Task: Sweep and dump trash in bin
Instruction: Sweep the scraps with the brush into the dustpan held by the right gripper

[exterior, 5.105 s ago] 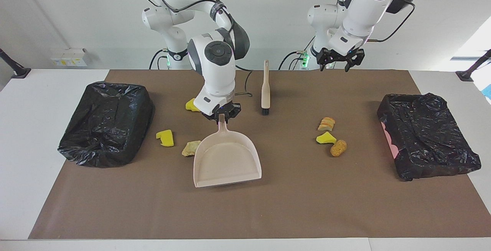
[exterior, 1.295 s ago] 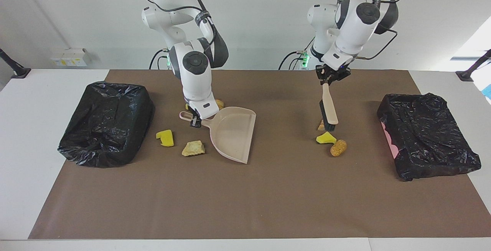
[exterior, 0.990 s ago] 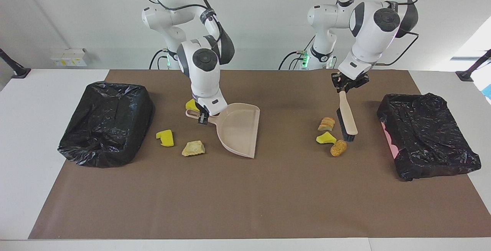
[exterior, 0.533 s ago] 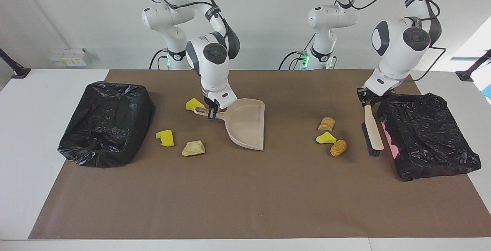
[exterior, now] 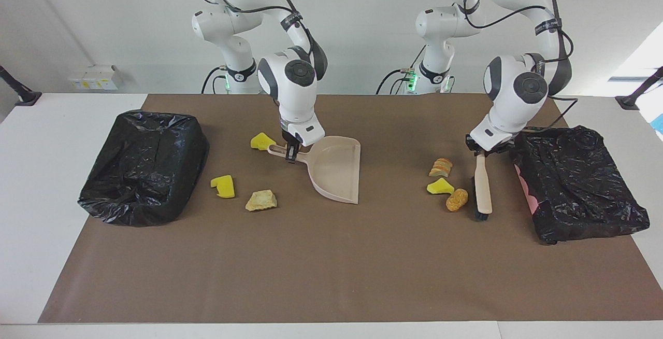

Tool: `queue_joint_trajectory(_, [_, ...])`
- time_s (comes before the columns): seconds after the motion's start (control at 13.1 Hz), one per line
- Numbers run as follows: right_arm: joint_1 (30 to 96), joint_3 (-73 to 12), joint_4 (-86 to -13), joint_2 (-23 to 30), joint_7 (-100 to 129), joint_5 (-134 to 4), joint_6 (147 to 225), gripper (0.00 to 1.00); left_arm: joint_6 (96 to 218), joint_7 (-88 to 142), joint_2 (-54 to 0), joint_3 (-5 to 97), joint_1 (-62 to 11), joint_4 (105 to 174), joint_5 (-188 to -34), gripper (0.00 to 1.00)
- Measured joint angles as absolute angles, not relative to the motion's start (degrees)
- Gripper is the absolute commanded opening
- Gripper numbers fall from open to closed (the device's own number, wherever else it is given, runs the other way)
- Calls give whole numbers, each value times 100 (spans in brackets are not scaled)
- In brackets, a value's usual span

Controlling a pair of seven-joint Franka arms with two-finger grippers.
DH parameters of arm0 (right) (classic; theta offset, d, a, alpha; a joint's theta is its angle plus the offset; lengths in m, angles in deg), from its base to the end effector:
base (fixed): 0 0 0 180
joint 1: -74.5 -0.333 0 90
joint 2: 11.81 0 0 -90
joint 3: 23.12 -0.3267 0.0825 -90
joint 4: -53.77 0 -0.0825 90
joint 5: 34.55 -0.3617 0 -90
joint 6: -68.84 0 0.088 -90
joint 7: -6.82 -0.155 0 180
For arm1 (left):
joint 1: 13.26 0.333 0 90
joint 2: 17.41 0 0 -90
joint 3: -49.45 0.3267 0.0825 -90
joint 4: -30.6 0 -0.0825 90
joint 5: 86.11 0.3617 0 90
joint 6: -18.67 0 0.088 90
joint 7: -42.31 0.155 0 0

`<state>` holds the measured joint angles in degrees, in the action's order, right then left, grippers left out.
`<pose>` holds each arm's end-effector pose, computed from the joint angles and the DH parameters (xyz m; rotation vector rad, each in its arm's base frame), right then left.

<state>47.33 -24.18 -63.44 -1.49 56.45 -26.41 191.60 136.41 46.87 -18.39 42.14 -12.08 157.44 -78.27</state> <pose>0.4920 0.2507 0.3236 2.2864 2.0067 -0.1561 0.4831 -0.0387 0.3344 -2.9892 0.3926 0.2630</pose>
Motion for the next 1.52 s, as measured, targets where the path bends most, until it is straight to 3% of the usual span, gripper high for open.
queue_joint_trajectory(0.46, [4680, -2418, -6344, -130, 5531, -2639, 19169, 0, 13729, 3945, -1387, 4172, -2361, 16244, -8255, 0])
queue_joint_trajectory(1.52, [4672, -2416, -6344, -128, 5528, -2638, 19171, 0, 14073, 3299, -1332, 4167, -4226, 16273, -9715, 0])
